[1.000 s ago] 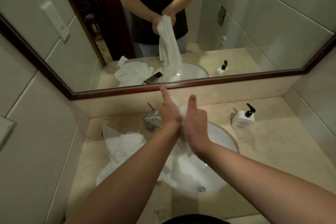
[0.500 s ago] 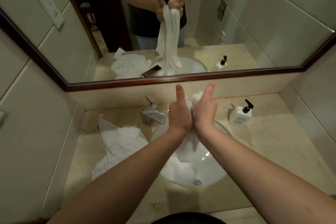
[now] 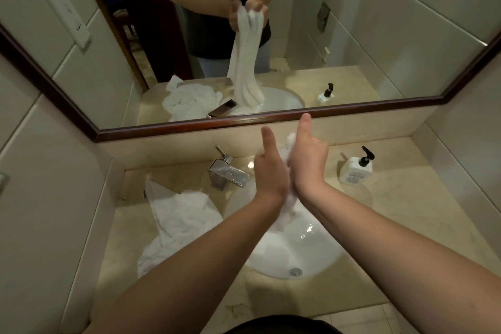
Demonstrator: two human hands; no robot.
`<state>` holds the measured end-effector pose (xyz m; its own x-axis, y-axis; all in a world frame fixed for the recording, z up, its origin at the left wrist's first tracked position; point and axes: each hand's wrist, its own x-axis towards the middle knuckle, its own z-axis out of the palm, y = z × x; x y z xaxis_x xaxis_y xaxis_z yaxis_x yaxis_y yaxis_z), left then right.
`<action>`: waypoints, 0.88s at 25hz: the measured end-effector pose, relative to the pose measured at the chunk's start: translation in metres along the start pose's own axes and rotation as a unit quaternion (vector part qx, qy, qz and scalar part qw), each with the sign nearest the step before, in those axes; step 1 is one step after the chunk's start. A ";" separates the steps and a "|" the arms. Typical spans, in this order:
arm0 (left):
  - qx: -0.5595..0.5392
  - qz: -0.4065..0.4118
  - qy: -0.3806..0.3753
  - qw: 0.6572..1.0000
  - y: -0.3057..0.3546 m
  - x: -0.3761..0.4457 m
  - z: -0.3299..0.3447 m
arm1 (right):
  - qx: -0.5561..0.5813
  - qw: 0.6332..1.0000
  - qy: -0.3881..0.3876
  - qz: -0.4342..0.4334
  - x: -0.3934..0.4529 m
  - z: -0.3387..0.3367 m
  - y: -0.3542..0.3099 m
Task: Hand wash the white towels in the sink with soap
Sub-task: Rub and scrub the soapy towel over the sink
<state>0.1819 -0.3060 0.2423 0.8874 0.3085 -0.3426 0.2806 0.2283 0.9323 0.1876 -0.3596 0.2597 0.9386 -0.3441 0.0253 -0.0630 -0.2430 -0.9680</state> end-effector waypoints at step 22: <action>0.054 0.037 -0.021 0.998 0.000 0.004 0.006 | 0.051 0.995 -0.008 0.080 -0.001 -0.004 -0.001</action>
<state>0.1876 -0.3106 0.2417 0.9211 0.2816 -0.2688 0.2491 0.1043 0.9628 0.1849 -0.3630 0.2616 0.9243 -0.3571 -0.1345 -0.1783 -0.0926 -0.9796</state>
